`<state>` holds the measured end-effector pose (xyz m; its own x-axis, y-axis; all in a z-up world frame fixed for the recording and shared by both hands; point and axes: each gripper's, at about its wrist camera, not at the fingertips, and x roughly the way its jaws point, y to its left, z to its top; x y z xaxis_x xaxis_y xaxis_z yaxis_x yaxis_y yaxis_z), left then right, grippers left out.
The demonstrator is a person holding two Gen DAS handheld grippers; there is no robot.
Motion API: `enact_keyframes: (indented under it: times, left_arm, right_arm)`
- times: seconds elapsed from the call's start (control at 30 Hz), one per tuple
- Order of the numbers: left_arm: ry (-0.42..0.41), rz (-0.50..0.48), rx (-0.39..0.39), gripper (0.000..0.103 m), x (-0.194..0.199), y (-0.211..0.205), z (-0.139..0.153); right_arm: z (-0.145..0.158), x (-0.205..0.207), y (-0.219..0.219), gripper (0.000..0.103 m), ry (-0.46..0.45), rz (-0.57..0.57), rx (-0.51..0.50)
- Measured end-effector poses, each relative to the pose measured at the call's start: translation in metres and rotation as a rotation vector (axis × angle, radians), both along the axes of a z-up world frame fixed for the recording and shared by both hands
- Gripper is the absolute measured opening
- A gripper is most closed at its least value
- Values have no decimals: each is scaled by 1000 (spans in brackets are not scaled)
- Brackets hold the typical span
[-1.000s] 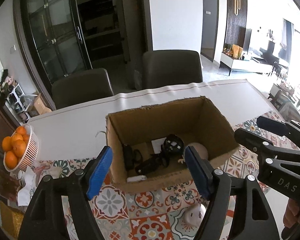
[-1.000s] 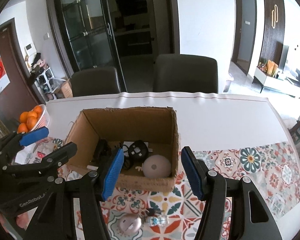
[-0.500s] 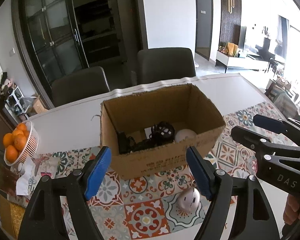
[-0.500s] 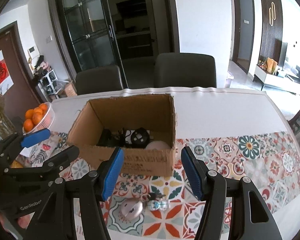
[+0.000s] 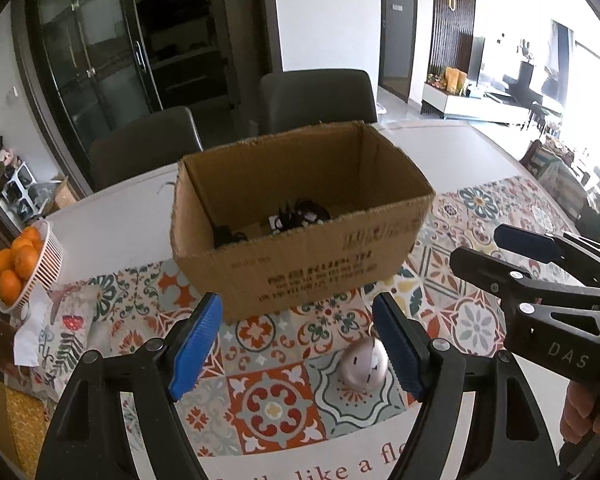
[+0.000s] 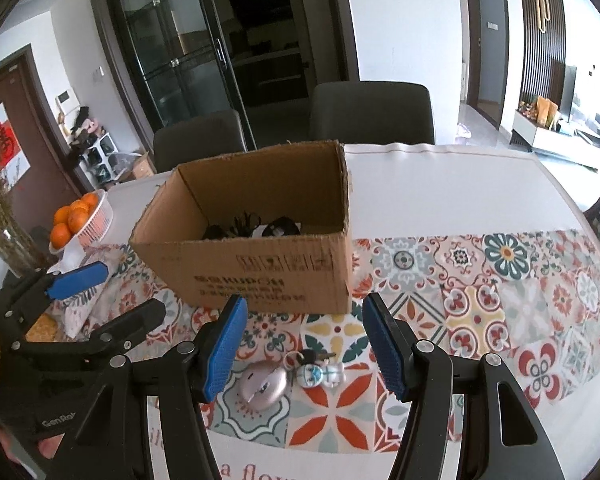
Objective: Organize rigid objects
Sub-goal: 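Move both tools back toward the silver egg device and astronaut figurine, then grasp the silver egg device with the left tool while the right tool grasps the astronaut figurine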
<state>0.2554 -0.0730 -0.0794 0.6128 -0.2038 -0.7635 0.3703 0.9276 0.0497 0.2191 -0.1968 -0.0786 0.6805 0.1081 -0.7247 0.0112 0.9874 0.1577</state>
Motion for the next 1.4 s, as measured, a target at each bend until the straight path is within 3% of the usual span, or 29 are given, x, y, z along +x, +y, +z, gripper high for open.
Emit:
enact_keyframes:
  times: [0.87, 1.4]
  left_arm:
    - [160, -74, 27, 77, -22, -16, -69]
    - [207, -169, 42, 77, -22, -27, -103]
  right_arm:
    - [-65, -12, -2, 61, 134, 92, -3]
    - [-107, -3, -4, 61, 203, 146, 0]
